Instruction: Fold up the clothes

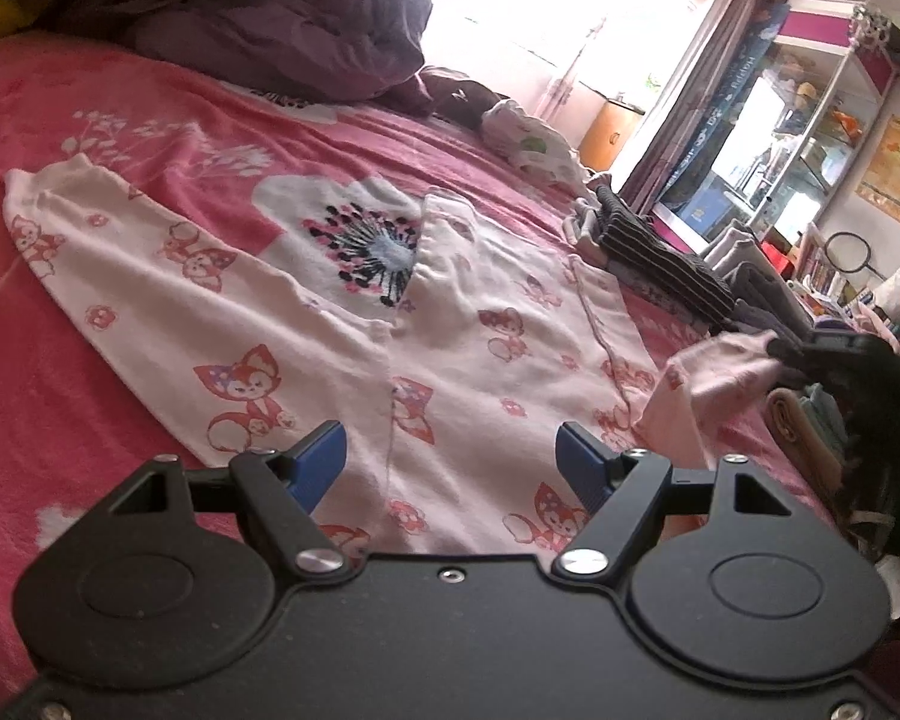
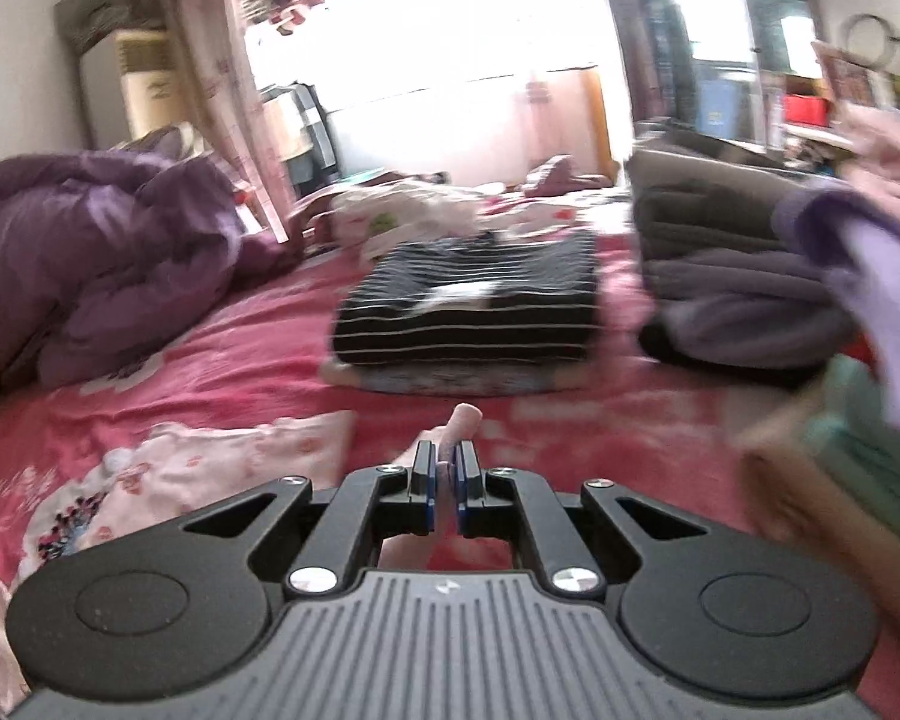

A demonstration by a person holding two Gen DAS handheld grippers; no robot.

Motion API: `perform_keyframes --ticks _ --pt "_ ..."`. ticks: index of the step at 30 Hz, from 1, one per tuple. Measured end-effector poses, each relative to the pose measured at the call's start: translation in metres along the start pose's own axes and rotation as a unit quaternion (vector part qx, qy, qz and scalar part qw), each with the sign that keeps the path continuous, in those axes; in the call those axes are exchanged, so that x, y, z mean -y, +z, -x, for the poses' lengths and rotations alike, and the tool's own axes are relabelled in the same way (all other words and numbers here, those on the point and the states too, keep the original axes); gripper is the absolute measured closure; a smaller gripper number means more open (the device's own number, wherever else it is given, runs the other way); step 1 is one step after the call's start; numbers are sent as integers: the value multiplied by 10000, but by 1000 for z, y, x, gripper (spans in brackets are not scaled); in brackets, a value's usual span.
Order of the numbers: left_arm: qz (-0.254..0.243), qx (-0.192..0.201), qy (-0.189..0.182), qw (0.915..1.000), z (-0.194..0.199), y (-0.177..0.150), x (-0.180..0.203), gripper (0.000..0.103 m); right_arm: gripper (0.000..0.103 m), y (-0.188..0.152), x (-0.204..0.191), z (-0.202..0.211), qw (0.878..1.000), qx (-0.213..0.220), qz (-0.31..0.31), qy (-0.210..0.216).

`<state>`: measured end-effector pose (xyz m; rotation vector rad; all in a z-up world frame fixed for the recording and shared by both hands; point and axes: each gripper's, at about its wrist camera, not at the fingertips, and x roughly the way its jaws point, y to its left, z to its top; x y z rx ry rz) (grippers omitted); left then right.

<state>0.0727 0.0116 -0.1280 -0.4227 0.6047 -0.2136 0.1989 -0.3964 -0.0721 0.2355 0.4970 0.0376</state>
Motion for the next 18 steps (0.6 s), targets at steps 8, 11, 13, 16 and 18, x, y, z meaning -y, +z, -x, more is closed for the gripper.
perform_keyframes --ticks 8,11,13,16,18 --pt "-306 -2 -59 9995 0 -7 13 26 95 -12 58 44 9979 169 -432 -450" --pt "-384 -18 -76 9992 -1 -10 17 26 95 -16 72 58 9971 217 -480 -548" --pt "-403 -33 -71 9992 -1 -12 17 26 95 -19 78 65 9964 258 -533 -608" --pt "-415 -51 -48 9991 -1 -12 17 26 95 -23 88 75 9951 320 -634 -688" --pt "-399 -57 -44 9992 -2 -12 17 26 95 -28 93 82 9940 368 -703 -752"
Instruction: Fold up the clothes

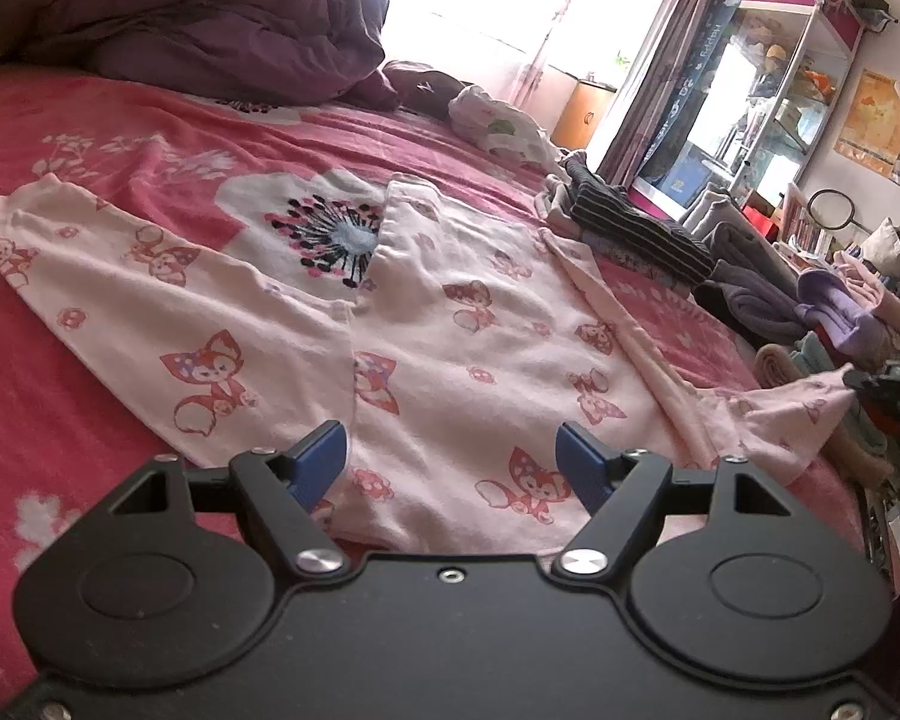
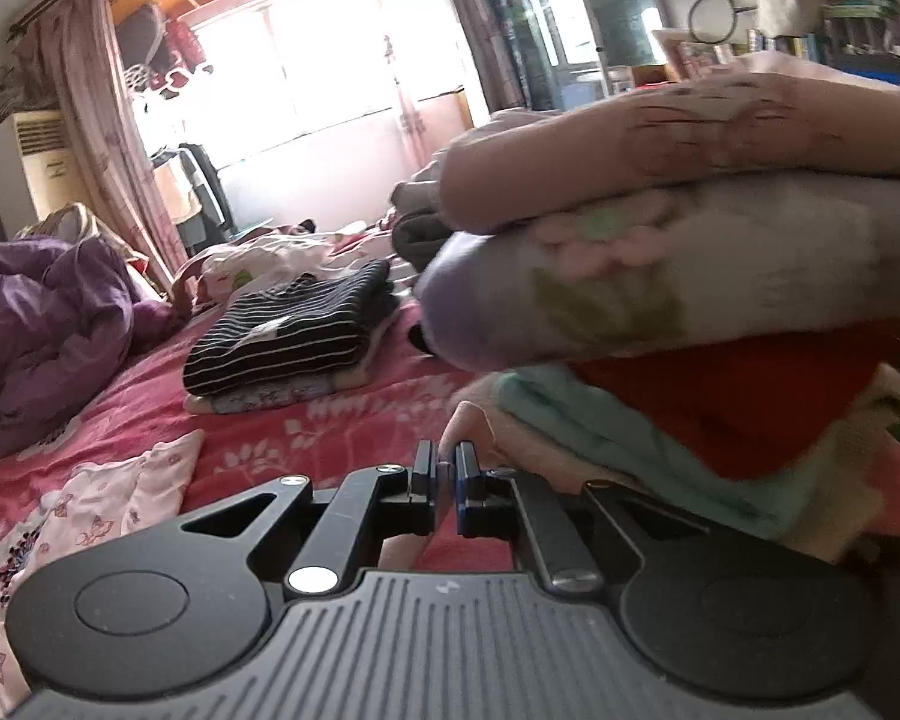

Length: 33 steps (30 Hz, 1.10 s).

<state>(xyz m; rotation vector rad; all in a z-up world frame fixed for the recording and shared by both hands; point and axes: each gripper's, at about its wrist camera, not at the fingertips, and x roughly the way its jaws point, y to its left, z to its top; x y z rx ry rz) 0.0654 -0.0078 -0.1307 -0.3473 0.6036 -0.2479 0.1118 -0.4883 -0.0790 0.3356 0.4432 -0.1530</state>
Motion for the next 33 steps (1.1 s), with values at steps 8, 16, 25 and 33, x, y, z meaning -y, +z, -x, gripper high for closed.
perform_keyframes --ticks 8,16,25,33 --pt "45 -17 -52 10000 1 0 0 26 95 -23 25 14 9987 31 -408 -298" --pt "58 29 -51 10000 6 0 -2 26 95 -24 43 13 9965 -27 -636 -532" --pt "85 34 -16 10000 7 1 -4 26 95 -31 50 -1 9912 -670 -544 -1002" --pt "44 45 -39 10000 10 0 -2 26 75 -36 68 0 9870 -1044 -732 -983"
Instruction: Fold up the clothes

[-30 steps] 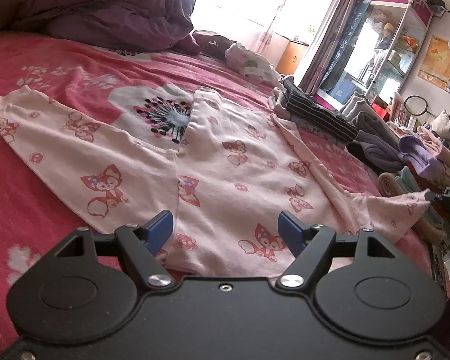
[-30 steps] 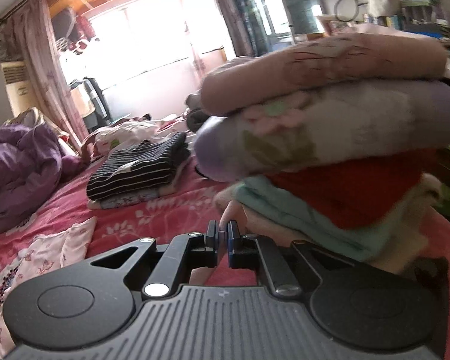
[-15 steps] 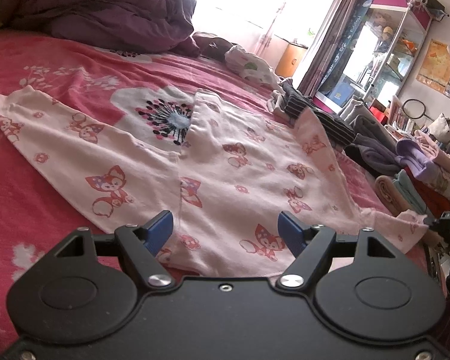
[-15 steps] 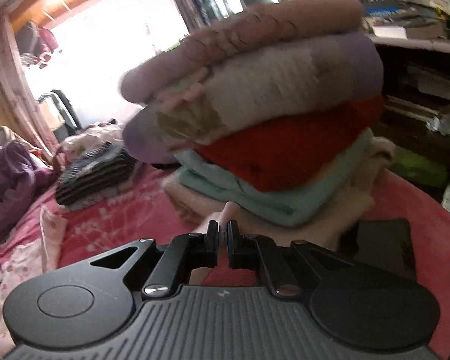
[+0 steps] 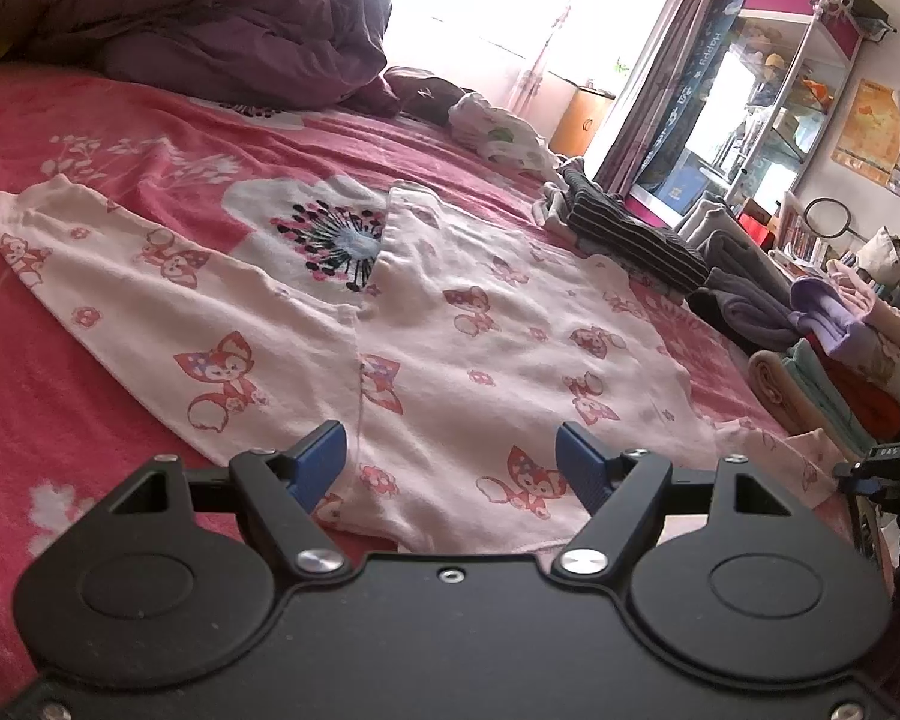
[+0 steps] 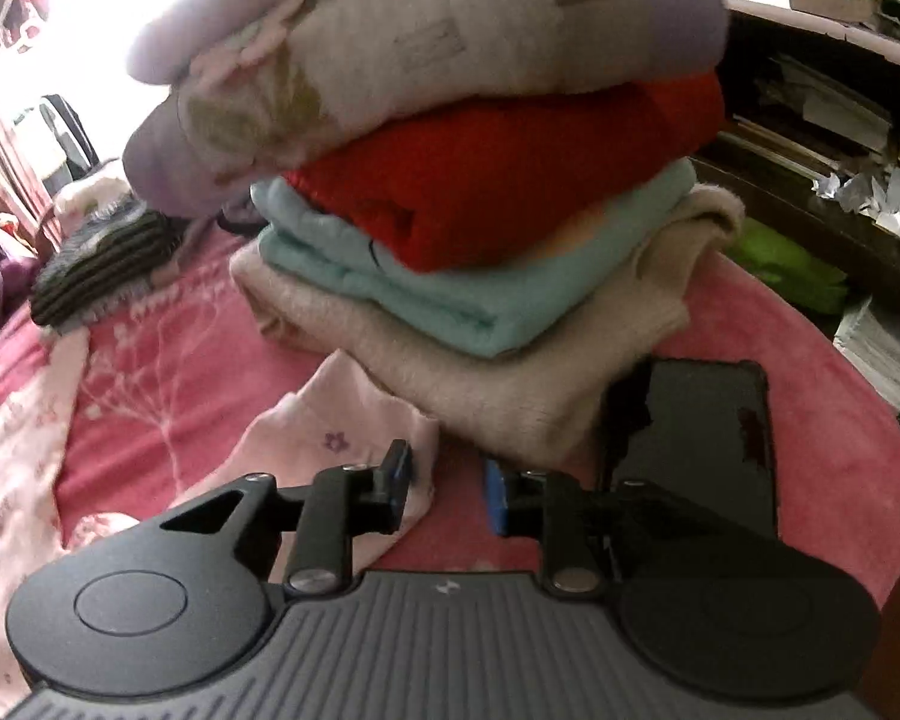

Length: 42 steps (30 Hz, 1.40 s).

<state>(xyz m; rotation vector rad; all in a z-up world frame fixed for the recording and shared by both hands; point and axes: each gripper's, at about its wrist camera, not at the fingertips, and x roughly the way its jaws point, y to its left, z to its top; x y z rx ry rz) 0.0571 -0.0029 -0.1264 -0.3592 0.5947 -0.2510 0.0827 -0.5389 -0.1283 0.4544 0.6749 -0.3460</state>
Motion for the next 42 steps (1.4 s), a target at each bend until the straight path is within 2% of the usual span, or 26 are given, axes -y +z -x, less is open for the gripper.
perform_keyframes --ticks 4,11,13,15,16,21,23,25,27,28,29,30,32,34,37,40,42 --pt "-52 -32 35 10000 -1 -2 2 26 73 1 -3 4 9989 196 146 397" --pt "-67 -93 127 9999 -4 -4 0 26 71 7 -24 -9 9940 361 929 442" --pt "-57 -126 150 9998 -6 -4 -1 26 71 8 -23 -16 9941 272 940 469" --pt "-67 -159 157 9997 -9 -5 -1 26 76 6 -21 -18 9941 225 919 535" --pt "-73 -175 159 9997 -10 -6 -1 26 94 5 -20 -18 9939 224 923 561" --pt "19 -245 121 9996 -14 -6 -3 26 95 2 -14 5 9923 837 748 525" --pt "49 -268 125 9996 -15 -6 -4 26 96 3 -14 3 9930 796 756 426" --pt "32 -276 165 9995 -14 -6 -4 26 96 3 -19 -7 9948 506 879 128" --pt "36 -240 181 9995 -11 -6 -3 26 91 1 -31 -6 9914 535 1191 -48" --pt "44 -199 172 9996 -9 -5 -3 26 84 -1 -37 0 9900 642 1256 -55" --pt "56 -159 158 9997 -6 -4 -3 26 70 -2 -43 5 9886 753 1305 -55" --pt "76 -129 146 9998 -4 -3 -3 26 64 -3 -47 11 9878 876 1285 -33" --pt "149 -113 105 9998 0 -1 -4 26 60 -5 -58 29 9858 1190 1189 32" --pt "211 -147 23 9997 2 -1 -5 26 60 -7 -67 43 9858 1301 1034 248" --pt "348 -293 -225 9987 4 0 -2 28 60 -20 -71 61 9889 1070 420 942" --pt "727 -494 -553 9946 5 -3 -3 29 60 -50 -81 61 9838 180 -288 1763" --pt "1184 -663 -717 9882 4 -8 -7 30 60 -74 -86 55 9754 -443 -660 2058"
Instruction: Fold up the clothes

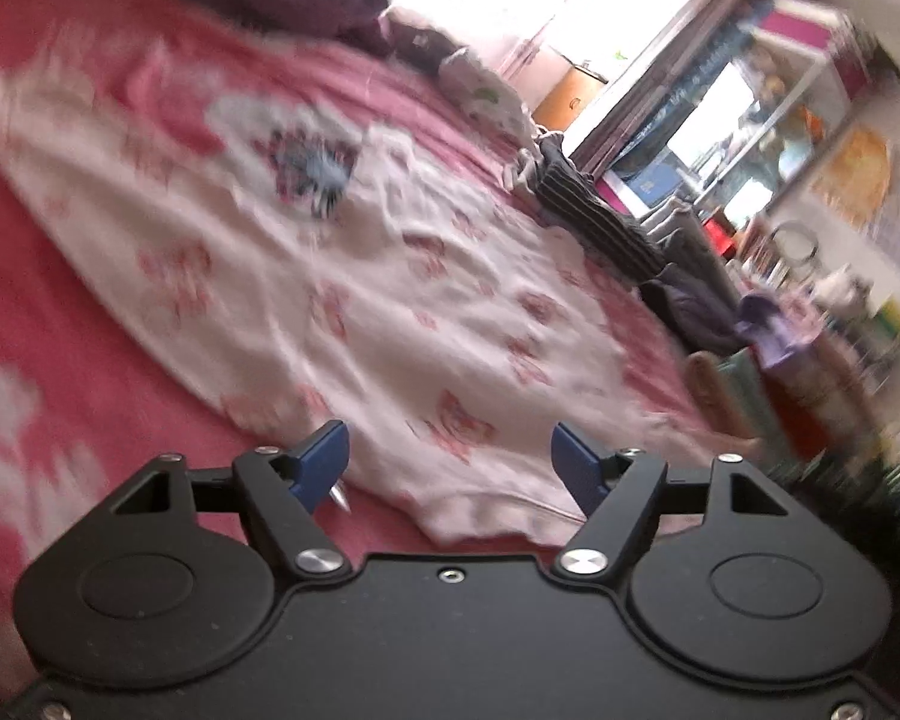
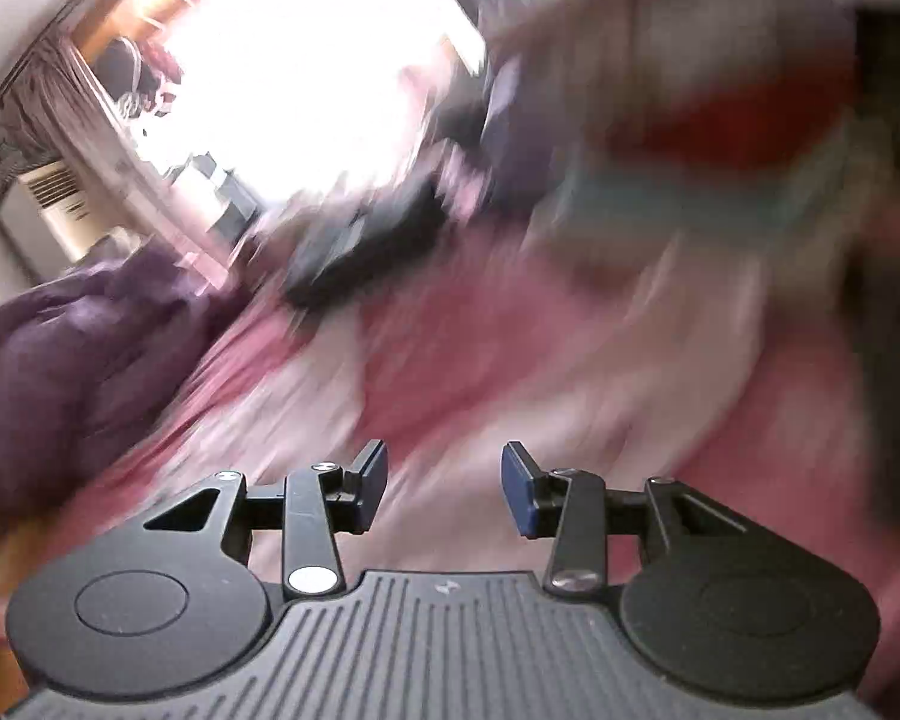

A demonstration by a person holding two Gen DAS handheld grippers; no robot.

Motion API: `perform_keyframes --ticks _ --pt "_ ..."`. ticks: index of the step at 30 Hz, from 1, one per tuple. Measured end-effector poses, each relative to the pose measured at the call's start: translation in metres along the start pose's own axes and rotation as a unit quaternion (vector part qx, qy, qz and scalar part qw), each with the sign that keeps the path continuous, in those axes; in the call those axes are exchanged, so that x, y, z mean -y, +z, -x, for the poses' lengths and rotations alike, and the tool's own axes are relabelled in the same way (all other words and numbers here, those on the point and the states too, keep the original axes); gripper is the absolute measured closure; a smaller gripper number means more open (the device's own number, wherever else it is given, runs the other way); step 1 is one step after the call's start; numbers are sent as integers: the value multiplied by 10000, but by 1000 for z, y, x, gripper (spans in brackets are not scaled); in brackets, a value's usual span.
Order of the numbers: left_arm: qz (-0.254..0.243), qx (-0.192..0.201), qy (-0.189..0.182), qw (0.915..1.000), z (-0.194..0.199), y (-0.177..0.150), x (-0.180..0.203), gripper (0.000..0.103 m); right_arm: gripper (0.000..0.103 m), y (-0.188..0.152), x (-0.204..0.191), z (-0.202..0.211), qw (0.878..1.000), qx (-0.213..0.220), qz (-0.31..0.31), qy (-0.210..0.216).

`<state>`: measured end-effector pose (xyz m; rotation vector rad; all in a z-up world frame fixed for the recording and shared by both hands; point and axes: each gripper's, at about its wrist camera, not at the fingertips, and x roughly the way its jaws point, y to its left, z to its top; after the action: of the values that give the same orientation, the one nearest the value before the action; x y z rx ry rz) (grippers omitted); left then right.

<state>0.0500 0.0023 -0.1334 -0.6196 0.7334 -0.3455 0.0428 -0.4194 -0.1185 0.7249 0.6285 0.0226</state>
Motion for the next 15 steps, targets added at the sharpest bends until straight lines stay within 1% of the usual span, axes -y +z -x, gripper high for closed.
perform_keyframes --ticks 2,4,6,8,10,12,15 --pt "510 -183 -88 9985 -2 -5 -9 30 58 -27 4 -11 9969 -489 -570 249" --pt "846 -301 -81 9959 -4 -10 -16 31 57 -52 8 -21 9898 -847 -1058 448" --pt "987 -296 -73 9946 -6 -11 -20 32 57 -65 6 -23 9888 -785 -1122 594" --pt "1192 -247 -152 9924 -8 -11 -23 32 53 -70 0 -23 9879 -769 -1141 710" --pt "1445 -240 -195 9890 -9 -11 -27 38 51 -73 -7 -23 9845 -852 -1261 876" --pt "1582 -264 -233 9868 -10 -13 -28 44 51 -80 -16 -27 9830 -1022 -1185 956" --pt "1603 -290 -200 9864 -14 -15 -26 47 51 -89 -26 -36 9857 -951 -1035 933"
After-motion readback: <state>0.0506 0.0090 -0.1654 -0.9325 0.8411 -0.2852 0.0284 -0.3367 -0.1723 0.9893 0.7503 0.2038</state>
